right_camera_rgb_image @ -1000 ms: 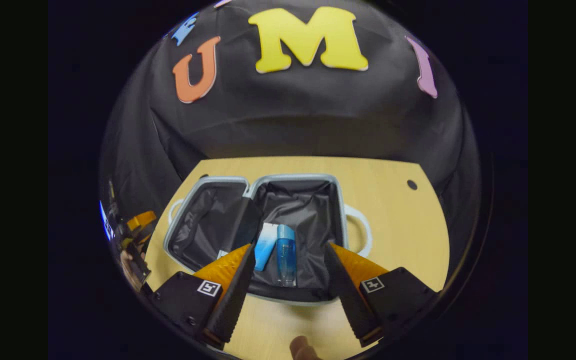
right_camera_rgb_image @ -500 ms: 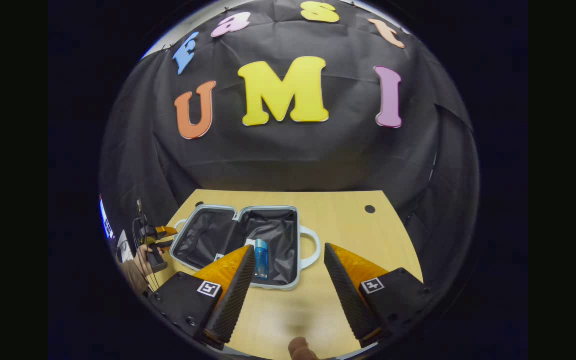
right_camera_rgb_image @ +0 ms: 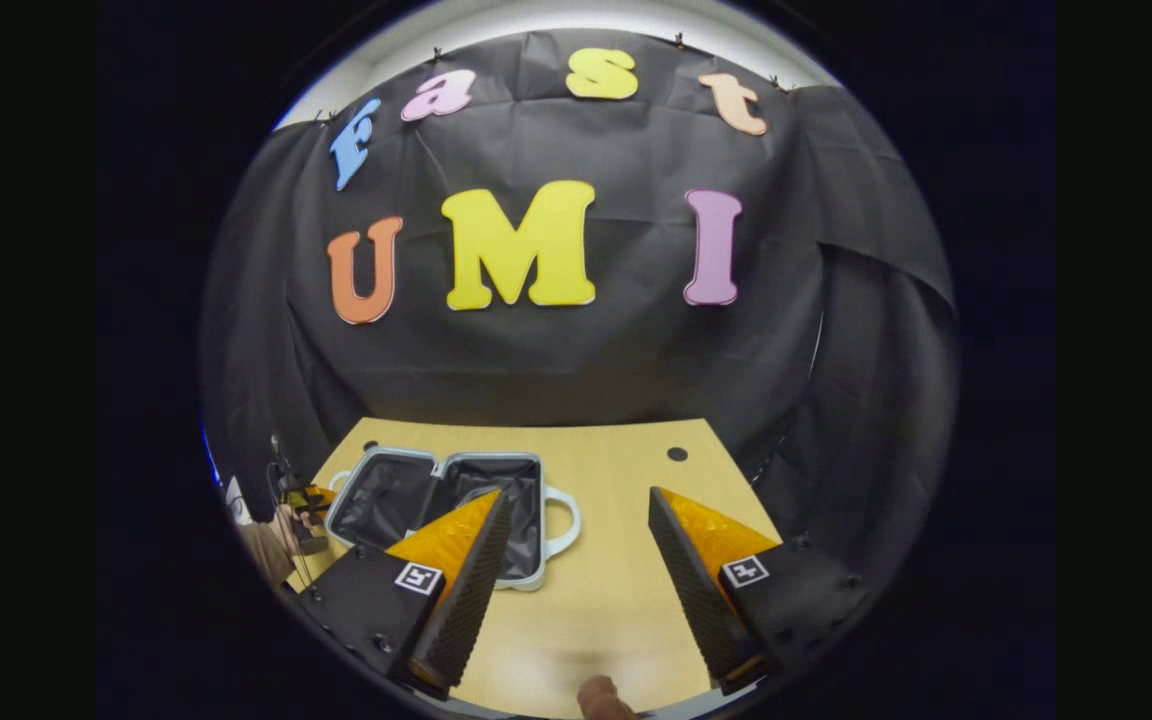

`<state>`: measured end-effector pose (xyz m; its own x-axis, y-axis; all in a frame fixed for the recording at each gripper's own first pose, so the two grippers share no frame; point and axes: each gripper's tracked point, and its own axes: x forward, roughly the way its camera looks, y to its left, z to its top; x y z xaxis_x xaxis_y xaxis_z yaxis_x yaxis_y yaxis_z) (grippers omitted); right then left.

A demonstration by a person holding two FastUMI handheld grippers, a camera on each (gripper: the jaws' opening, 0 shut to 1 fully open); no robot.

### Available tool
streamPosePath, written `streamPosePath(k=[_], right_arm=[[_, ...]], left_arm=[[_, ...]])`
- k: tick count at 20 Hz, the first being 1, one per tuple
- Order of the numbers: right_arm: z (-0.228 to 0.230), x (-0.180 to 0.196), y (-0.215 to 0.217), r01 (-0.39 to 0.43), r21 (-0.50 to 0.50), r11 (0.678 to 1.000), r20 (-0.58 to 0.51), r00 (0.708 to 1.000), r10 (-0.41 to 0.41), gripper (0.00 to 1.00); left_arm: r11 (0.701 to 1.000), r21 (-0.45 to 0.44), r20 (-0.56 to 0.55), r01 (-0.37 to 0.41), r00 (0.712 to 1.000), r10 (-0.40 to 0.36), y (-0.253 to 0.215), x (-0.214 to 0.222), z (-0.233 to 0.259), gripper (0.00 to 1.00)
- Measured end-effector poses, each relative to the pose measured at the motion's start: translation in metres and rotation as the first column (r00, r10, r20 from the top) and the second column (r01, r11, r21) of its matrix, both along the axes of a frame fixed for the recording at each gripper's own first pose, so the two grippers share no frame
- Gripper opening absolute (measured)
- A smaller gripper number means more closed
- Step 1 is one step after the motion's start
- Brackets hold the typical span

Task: First open the suitcase, pack the skin care products into it, and then close the suitcase.

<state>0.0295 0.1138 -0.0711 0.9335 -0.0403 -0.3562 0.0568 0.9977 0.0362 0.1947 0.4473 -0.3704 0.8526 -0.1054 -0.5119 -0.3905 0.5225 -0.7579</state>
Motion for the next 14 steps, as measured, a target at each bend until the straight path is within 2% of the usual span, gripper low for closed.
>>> streamPosePath(k=[4, 8, 11, 12, 14], right_arm=[[0.008, -0.006, -0.016, 0.023, 0.002, 1.0, 0.043, 0.999, -0.023, 0.83], [0.011, -0.005, -0.032, 0.02, 0.022, 1.0, 0.06, 0.998, -0.022, 0.83], [0.016, -0.004, -0.047, 0.0, 0.018, 1.0, 0.083, 0.997, -0.002, 0.83], [0.018, -0.001, -0.049, -0.006, 0.016, 1.0, 0.097, 0.995, 0.005, 0.79], [0.02, 0.0, -0.059, -0.012, 0.014, 1.0, 0.117, 0.993, 0.01, 0.83]], left_arm=[[0.994, 0.109, -0.028, -0.005, 1.0, 0.008, -0.002, -0.003, 0.019, 0.1], [0.971, 0.236, 0.033, -0.044, 0.999, 0.037, -0.008, -0.002, 0.08, 0.1], [0.931, 0.361, 0.093, -0.049, 0.996, 0.016, -0.026, -0.001, 0.133, 0.09], [0.914, 0.402, 0.118, -0.051, 0.993, 0.004, -0.038, 0.001, 0.154, 0.1], [0.868, 0.494, 0.153, -0.048, 0.988, -0.033, -0.064, 0.001, 0.189, 0.09]])
